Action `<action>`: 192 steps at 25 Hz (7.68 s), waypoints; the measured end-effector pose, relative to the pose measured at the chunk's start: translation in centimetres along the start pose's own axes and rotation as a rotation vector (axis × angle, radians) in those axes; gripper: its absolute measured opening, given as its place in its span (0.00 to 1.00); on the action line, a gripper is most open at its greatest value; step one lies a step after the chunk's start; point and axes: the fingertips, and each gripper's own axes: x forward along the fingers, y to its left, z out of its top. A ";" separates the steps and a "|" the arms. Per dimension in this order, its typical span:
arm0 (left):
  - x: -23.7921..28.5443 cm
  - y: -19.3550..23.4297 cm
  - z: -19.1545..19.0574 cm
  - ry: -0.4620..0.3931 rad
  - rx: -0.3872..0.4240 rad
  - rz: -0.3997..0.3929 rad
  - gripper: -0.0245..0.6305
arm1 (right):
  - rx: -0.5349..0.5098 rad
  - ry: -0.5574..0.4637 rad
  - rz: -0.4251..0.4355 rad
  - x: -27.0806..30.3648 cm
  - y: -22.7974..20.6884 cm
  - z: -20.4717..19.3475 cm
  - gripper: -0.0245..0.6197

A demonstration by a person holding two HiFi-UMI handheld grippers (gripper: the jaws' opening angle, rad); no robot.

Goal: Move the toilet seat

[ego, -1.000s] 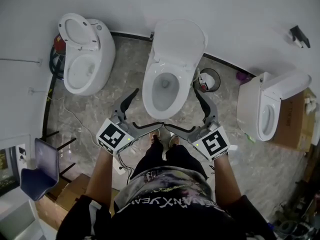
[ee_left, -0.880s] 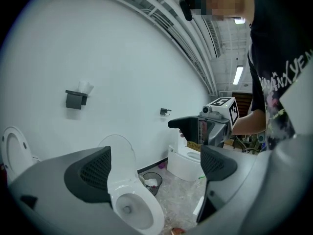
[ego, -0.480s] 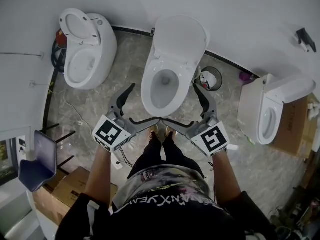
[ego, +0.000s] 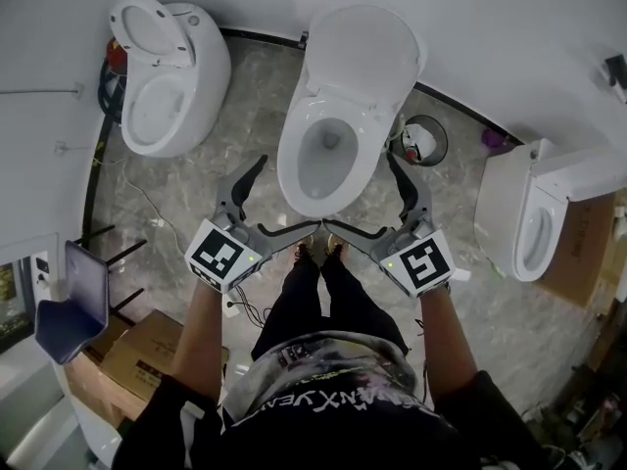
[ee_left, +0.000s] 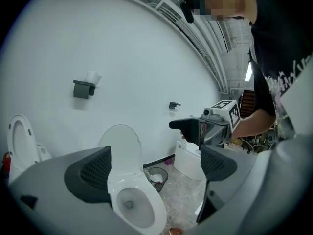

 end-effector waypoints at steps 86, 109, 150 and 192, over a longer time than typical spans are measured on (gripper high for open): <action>10.1 5.0 -50.4 -0.188 -1.387 0.365 0.68 | 1.476 0.080 -0.456 7.5 -1.2 -54.5 0.52; 8.3 3.9 -42.8 -0.340 -1.571 0.292 0.23 | 1.647 -0.035 -0.435 4.2 -1.7 -47.5 0.25; 10.6 7.4 -18.8 -0.505 -1.441 0.173 0.27 | 1.687 -0.227 -0.314 1.6 -9.6 -28.1 0.28; 17.1 13.2 -6.4 -0.514 -1.457 -0.090 0.30 | 1.700 -0.597 -0.430 2.9 -20.3 -18.9 0.31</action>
